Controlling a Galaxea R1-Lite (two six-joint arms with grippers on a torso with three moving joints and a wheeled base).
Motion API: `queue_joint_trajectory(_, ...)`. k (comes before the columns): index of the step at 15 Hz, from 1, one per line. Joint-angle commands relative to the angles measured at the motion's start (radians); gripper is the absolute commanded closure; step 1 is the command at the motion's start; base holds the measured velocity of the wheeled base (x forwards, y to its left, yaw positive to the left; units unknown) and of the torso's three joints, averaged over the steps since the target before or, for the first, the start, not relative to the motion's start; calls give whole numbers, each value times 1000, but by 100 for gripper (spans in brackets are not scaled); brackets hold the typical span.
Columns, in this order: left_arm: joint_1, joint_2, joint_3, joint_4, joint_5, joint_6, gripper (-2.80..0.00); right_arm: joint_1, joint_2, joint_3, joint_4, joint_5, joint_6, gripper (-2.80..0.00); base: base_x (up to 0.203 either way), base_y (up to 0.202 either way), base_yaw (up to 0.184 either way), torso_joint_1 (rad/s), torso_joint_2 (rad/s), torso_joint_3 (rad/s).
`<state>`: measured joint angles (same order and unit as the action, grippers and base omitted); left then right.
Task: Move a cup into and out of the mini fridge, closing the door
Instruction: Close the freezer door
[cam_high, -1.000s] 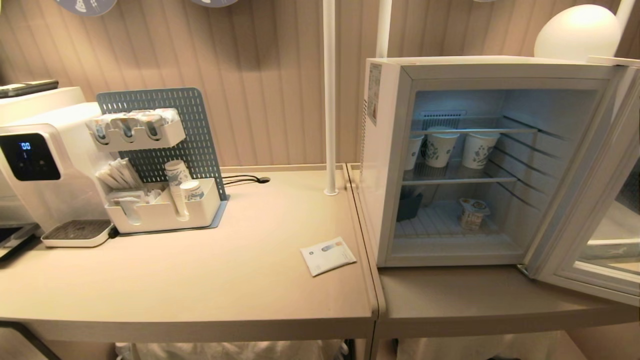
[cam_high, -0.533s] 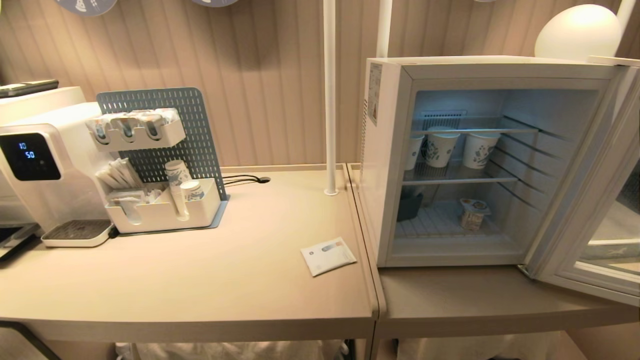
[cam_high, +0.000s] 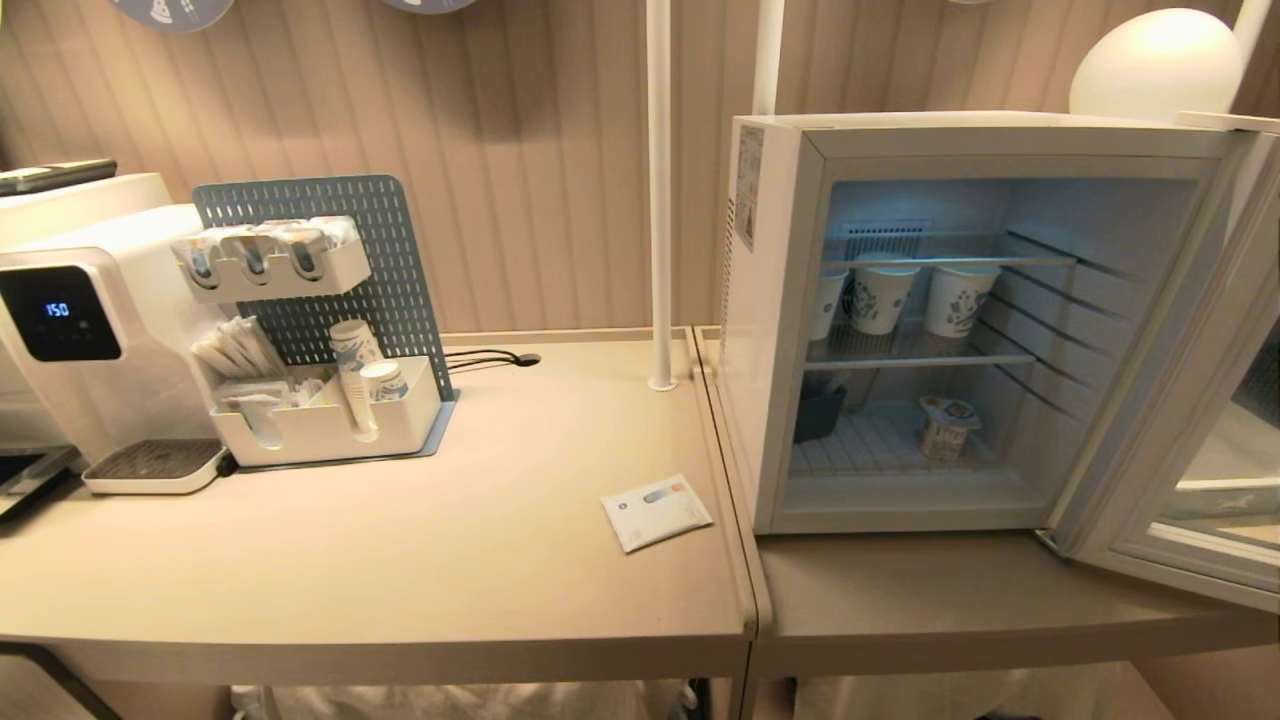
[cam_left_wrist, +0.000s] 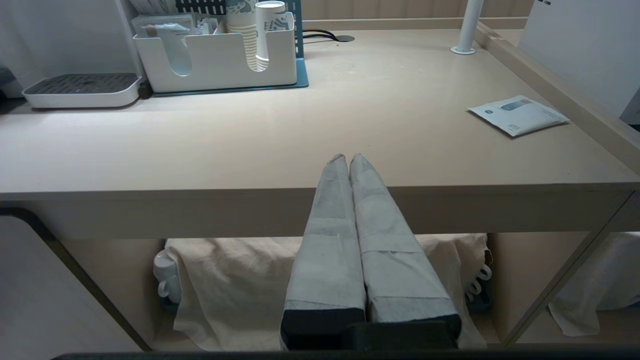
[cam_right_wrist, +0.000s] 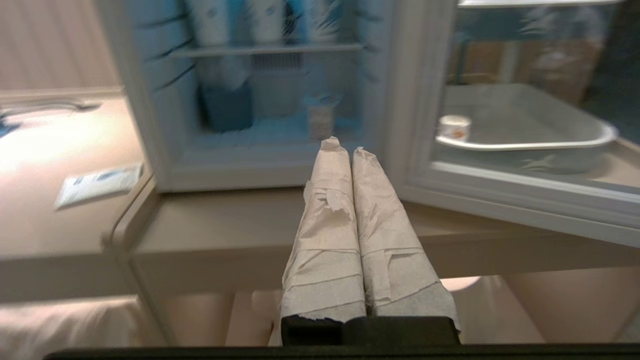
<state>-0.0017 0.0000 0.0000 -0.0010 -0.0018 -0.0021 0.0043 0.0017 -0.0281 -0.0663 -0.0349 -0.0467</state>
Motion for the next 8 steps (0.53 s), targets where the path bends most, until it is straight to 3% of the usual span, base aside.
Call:
queue_joint_trajectory(1, 0, -2, 2, -1, 0, 1, 0, 0, 1, 9, 170, 30, 2, 0, 0, 0, 0, 0, 0, 0)
queue_joint_trajectory(8, 0, -2, 2, -1, 0, -1, 0, 0, 3, -3, 146, 33, 27, 0, 0, 0, 0, 0, 0, 0)
